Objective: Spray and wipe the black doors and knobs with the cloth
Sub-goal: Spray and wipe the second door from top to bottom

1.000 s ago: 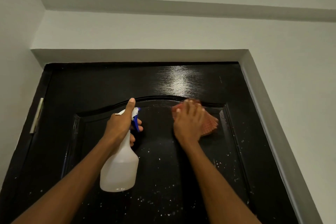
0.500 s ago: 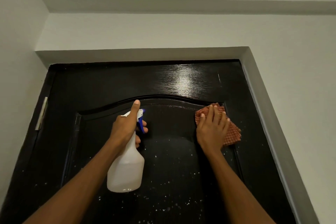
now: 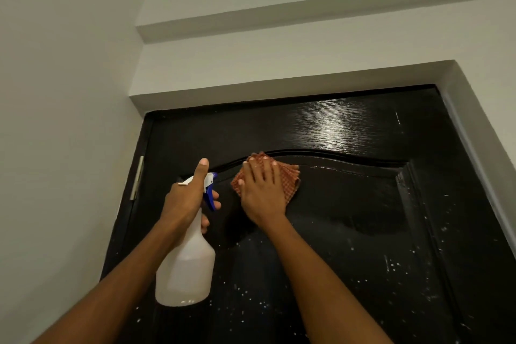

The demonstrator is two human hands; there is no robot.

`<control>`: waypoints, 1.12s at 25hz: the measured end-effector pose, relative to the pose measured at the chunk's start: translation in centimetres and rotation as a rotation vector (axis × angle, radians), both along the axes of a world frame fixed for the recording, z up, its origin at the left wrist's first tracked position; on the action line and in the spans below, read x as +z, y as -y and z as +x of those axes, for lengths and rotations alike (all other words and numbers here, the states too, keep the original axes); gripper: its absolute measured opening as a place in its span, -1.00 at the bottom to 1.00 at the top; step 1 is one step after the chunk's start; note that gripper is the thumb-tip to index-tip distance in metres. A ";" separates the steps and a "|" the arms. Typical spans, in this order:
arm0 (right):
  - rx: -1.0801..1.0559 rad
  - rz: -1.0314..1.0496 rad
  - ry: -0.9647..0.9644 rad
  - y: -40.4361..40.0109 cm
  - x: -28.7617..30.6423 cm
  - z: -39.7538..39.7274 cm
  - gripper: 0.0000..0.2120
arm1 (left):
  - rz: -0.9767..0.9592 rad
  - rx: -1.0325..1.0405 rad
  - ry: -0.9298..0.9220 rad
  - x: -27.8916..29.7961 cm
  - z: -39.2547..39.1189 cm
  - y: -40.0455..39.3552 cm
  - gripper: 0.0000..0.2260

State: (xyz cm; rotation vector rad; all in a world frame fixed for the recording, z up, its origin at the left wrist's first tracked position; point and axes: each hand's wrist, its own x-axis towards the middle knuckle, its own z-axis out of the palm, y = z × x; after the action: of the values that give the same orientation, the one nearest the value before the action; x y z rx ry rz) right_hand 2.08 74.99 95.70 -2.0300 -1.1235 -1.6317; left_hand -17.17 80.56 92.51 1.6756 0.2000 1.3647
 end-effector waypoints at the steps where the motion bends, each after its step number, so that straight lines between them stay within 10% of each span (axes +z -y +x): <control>1: 0.012 -0.147 0.034 -0.8 0.4 -0.4 -0.43 | -0.002 0.000 0.005 -0.2 -0.1 -0.3 -0.35; 5: 0.036 -0.398 0.023 0.2 2.2 -0.5 -0.44 | -0.003 -0.018 0.016 -0.7 0.0 0.1 -0.36; 12: -0.046 0.125 0.086 12.1 -0.3 6.0 -0.39 | -0.005 -0.124 -0.050 -2.0 3.3 3.9 -0.29; 21: -0.251 0.282 0.012 29.4 -6.4 12.8 -0.42 | 0.042 -0.350 -0.143 -2.3 9.7 13.1 -0.30; 28: -0.203 0.596 -0.218 29.5 -2.6 13.7 -0.35 | 0.100 -0.421 -0.125 -0.9 12.6 16.5 -0.29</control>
State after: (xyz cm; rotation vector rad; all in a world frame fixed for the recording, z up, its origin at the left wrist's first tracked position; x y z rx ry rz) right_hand 15.76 45.51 93.12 -1.8883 -0.3049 -1.5420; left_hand -4.59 64.01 91.64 1.7659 -0.1470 0.9693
